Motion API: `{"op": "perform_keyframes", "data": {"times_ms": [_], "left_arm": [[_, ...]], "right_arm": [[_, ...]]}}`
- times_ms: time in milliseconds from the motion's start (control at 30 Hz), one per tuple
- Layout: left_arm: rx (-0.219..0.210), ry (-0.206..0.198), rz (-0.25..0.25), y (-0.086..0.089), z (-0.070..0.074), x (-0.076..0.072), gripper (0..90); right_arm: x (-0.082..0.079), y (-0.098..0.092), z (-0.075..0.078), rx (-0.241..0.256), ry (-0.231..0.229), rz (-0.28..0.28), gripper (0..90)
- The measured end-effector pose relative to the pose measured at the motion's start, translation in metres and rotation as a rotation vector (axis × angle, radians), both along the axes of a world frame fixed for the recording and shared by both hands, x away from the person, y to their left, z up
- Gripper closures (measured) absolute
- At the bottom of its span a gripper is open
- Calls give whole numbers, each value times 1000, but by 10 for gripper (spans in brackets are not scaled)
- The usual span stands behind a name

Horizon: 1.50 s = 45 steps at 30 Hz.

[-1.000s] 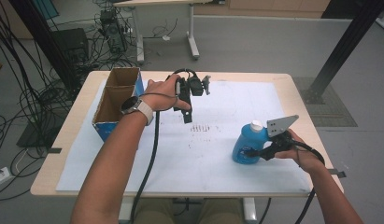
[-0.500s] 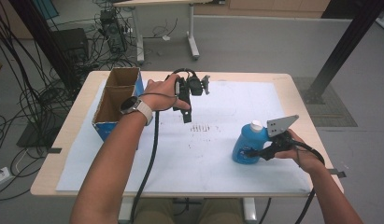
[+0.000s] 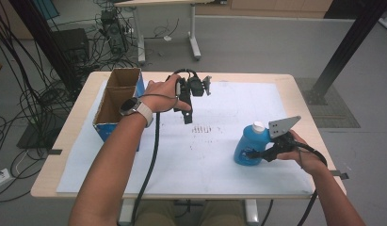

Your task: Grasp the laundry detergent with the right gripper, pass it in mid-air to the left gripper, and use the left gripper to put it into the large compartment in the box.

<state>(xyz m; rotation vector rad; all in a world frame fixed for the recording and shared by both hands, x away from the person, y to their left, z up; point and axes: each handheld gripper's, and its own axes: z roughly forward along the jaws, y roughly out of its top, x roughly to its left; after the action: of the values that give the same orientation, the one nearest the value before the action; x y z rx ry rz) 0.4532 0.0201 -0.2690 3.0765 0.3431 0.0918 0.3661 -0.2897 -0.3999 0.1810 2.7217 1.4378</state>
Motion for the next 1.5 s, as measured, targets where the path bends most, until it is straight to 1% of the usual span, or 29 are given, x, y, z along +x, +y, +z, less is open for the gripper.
{"op": "perform_keyframes", "data": {"times_ms": [100,267,433,533,600,733,967,1067,1100,1200,1233,1300,1333,1500], "left_arm": [[1,1,-1,1,1,0,111],[-10,-6,-4,2,2,-2,111],[-8,-10,-13,1,4,-5,111],[-4,-9,-16,0,5,-6,111],[-3,-9,-17,1,6,-7,107],[-5,-10,-16,2,10,-10,107],[-8,-13,-18,8,17,-17,107],[3,-15,-34,7,21,-21,104],[4,-22,-42,6,22,-22,104],[8,-21,-54,4,26,-26,85],[13,-14,-62,3,27,-28,85],[16,-22,-70,2,29,-30,82],[11,-21,-74,2,31,-32,76],[18,-23,-95,1,37,-37,78]], "right_arm": [[0,0,0,0,-1,1,433],[0,0,1,-4,1,4,433],[0,1,2,-11,-4,9,434],[-1,3,4,-28,-12,11,434],[-2,5,7,-31,-9,14,435],[-3,7,16,-17,-15,18,434],[-5,14,35,-30,-19,19,434],[-7,18,41,-35,-13,20,434],[-8,20,42,-39,-15,21,434],[-12,24,47,-40,-8,18,434],[-13,25,48,-40,-5,19,433],[-15,28,50,-42,-2,21,433],[-17,29,52,-45,-3,21,433],[-22,37,61,-52,-14,15,433]]}}
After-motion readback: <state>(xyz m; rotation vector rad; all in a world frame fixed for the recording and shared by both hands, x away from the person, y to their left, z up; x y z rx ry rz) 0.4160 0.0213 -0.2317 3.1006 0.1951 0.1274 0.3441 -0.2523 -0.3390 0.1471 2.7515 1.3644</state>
